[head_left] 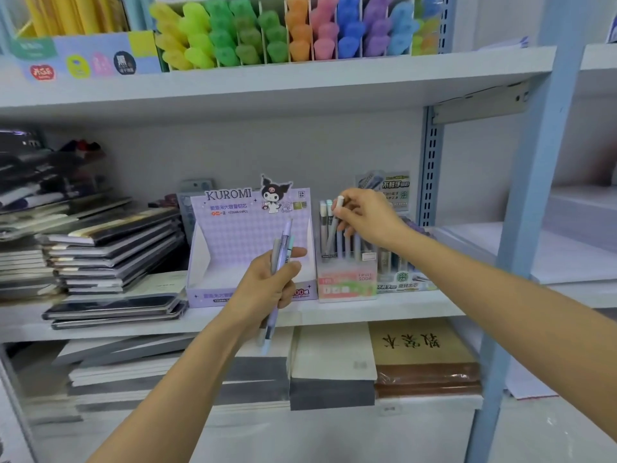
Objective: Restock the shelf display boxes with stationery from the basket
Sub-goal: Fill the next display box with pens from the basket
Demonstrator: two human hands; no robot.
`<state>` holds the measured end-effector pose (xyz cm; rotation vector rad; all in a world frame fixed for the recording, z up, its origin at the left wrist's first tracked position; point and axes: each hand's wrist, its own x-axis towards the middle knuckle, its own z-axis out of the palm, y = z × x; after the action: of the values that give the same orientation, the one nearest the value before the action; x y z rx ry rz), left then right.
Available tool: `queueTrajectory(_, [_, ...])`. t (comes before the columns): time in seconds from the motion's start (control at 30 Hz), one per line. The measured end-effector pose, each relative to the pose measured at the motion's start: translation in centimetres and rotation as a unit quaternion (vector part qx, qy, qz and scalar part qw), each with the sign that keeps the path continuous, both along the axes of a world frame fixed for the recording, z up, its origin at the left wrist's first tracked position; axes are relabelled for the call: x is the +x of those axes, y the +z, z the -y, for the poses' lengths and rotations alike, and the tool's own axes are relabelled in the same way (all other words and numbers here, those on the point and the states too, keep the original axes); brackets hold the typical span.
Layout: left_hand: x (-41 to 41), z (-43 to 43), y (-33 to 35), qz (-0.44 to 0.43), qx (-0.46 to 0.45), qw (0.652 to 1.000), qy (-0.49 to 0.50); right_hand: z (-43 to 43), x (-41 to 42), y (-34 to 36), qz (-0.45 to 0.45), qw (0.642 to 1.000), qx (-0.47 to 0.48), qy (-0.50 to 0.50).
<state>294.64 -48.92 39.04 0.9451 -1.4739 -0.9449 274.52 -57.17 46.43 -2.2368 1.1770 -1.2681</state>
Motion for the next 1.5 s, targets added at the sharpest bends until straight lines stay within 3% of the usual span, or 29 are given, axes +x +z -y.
queueTrajectory(0.2, [0.0,0.1,0.0,-0.019,0.018,0.999,-0.019,0.1,1.0,0.0,0.033,0.998,-0.049,0.006])
queueTrajectory(0.37, [-0.2,-0.7,0.2,-0.037,0.014,0.998,-0.040,0.7,1.4,-0.6,-0.057,0.985,-0.141,-0.075])
queueTrajectory(0.47, [-0.4,-1.1,0.5,-0.043,0.020,0.998,-0.046,0.5,1.1,-0.9,-0.078,0.986,-0.126,-0.084])
queueTrajectory(0.57, [-0.5,-1.5,0.7,-0.045,0.021,0.998,-0.047,-0.5,1.0,-0.7,-0.007,0.993,-0.101,-0.062])
queueTrajectory(0.67, [-1.2,-1.7,1.0,-0.040,0.016,0.998,-0.049,-2.6,1.0,-0.7,0.086,0.994,0.012,0.062])
queueTrajectory(0.77, [-2.1,-2.0,1.3,-0.034,0.018,0.998,-0.053,-4.5,1.1,-1.1,0.042,0.979,0.102,0.172])
queueTrajectory(0.87, [-3.0,-2.5,1.5,-0.029,0.013,0.998,-0.060,-5.2,0.8,-0.9,0.060,0.967,0.127,0.210])
queueTrajectory(1.0, [-3.6,-2.8,1.9,-0.030,0.006,0.998,-0.049,-5.7,0.1,-0.3,0.089,0.970,0.134,0.182])
queueTrajectory(1.23, [-3.7,-3.1,2.2,-0.026,0.017,0.999,0.006,-6.6,-1.1,0.9,0.216,0.955,0.117,0.166])
queueTrajectory(1.5, [-3.5,-3.2,2.9,-0.048,0.012,0.995,0.084,-5.3,-3.5,3.5,0.335,0.938,0.026,0.083])
